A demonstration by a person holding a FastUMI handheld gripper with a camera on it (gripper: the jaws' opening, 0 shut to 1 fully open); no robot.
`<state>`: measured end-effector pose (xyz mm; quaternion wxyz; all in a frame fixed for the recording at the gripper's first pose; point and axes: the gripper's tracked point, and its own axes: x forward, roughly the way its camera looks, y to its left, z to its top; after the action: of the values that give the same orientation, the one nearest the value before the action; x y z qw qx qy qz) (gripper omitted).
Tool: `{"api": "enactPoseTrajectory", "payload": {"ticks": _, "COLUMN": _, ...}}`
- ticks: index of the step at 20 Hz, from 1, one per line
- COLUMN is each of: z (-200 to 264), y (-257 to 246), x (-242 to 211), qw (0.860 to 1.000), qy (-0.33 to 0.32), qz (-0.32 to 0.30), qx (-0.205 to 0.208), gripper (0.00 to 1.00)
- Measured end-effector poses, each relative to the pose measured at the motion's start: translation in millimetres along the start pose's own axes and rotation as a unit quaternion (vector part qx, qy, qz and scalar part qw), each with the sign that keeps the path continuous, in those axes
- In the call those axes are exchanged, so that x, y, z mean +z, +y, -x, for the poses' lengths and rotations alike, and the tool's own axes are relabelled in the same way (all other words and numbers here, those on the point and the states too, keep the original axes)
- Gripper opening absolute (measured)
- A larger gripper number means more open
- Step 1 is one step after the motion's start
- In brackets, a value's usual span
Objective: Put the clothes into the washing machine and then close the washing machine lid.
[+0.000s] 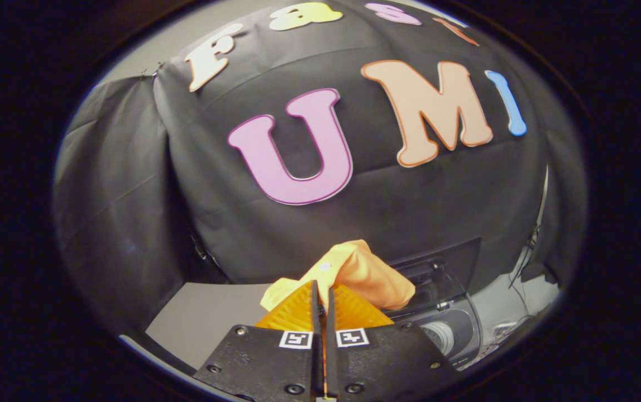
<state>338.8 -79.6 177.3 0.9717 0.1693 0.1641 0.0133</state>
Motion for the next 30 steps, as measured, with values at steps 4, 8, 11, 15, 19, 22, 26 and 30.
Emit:
{"api": "enactPoseTrajectory", "payload": {"ticks": 4, "z": -15, "y": -41, "x": -32, "qw": 0.998, "qy": 0.022, "qz": -0.064, "qx": -0.018, "gripper": 0.02}}
{"api": "enactPoseTrajectory", "payload": {"ticks": 8, "z": -33, "y": -78, "x": -84, "qw": 0.996, "qy": 0.051, "qz": -0.058, "qx": -0.053, "gripper": 0.01}}
{"api": "enactPoseTrajectory", "payload": {"ticks": 11, "z": -41, "y": -104, "x": -118, "qw": 0.994, "qy": 0.069, "qz": -0.040, "qx": -0.080, "gripper": 0.02}}
{"api": "enactPoseTrajectory", "payload": {"ticks": 15, "z": -56, "y": -130, "x": -159, "qw": 0.989, "qy": 0.083, "qz": -0.051, "qx": -0.107, "gripper": 0.02}}
{"api": "enactPoseTrajectory", "payload": {"ticks": 19, "z": -68, "y": -144, "x": -209, "qw": 0.985, "qy": 0.115, "qz": -0.071, "qx": -0.105, "gripper": 0.03}}
{"api": "enactPoseTrajectory", "payload": {"ticks": 22, "z": -75, "y": -157, "x": -231, "qw": 0.984, "qy": 0.122, "qz": -0.060, "qx": -0.116, "gripper": 0.04}}
{"api": "enactPoseTrajectory", "payload": {"ticks": 26, "z": -83, "y": -168, "x": -264, "qw": 0.982, "qy": 0.135, "qz": -0.034, "qx": -0.129, "gripper": 0.05}}
{"api": "enactPoseTrajectory", "payload": {"ticks": 30, "z": -91, "y": -180, "x": -290, "qw": 0.980, "qy": 0.141, "qz": -0.028, "qx": -0.138, "gripper": 0.18}}
